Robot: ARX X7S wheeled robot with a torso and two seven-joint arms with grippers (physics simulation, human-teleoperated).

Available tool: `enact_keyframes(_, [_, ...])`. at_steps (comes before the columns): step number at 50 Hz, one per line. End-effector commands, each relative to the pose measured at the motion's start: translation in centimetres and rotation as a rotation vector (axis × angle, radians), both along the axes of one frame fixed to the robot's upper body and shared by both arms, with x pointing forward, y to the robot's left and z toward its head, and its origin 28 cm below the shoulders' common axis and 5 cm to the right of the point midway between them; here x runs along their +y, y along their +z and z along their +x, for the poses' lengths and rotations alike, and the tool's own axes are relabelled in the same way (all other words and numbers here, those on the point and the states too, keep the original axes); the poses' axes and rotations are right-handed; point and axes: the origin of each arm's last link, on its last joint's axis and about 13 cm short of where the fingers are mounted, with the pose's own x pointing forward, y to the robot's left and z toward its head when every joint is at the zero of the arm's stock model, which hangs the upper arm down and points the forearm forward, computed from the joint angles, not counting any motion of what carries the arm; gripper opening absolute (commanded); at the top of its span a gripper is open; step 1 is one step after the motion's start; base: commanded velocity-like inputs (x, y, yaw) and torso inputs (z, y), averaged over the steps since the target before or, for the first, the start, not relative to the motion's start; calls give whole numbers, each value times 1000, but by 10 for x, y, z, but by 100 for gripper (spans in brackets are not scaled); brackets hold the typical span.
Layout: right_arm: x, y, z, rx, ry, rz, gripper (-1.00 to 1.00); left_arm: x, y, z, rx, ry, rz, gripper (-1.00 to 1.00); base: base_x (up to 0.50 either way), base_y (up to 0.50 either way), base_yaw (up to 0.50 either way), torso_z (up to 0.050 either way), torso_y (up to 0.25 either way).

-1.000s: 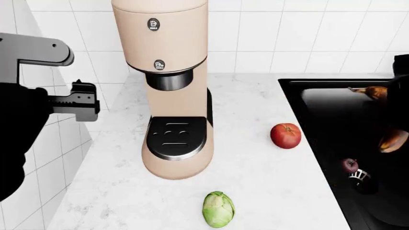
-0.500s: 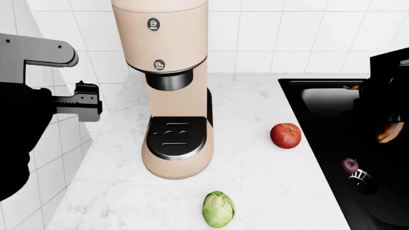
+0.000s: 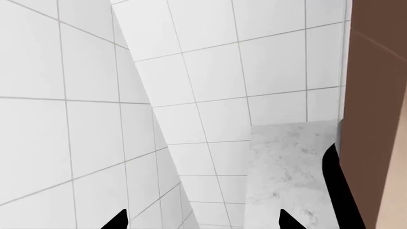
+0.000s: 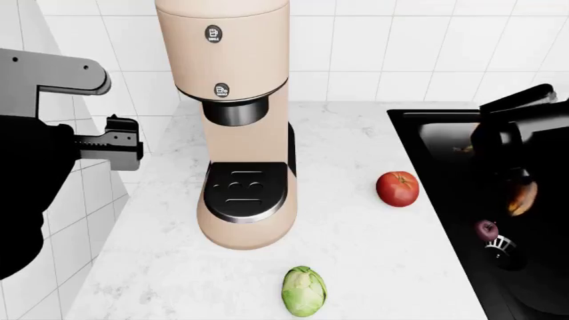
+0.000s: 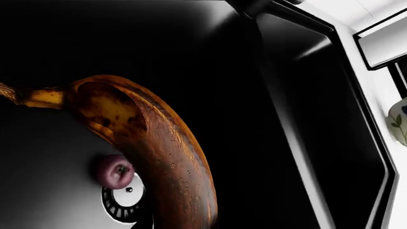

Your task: There is a mixed pile of frozen fruits and vegetables on the counter. Locate all the frozen vegetables and place the items in a bowl on the counter. Take all the frozen fruits and defrost them in a running sink.

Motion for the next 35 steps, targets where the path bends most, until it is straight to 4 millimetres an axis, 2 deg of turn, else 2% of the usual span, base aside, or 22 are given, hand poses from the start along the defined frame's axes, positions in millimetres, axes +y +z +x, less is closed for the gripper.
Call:
enact_keyframes(1, [-6, -8, -5, 90, -31, -56, -100, 0, 0, 0, 2, 2, -2, 100, 0, 0, 0, 0, 0])
enact_keyframes(27, [-11, -31, -12, 157, -73, -39, -100, 2, -3, 1, 4, 6, -6, 100, 0, 0, 0, 0, 0])
enact_keyframes(28, [-11, -31, -12, 157, -79, -33, 100, 2, -3, 1, 4, 6, -6, 100, 0, 0, 0, 0, 0])
enact_keyframes(35, [-14, -25, -12, 126, -104, -29, 100, 1, -2, 1, 0, 3, -6, 100, 0, 0, 0, 0, 0])
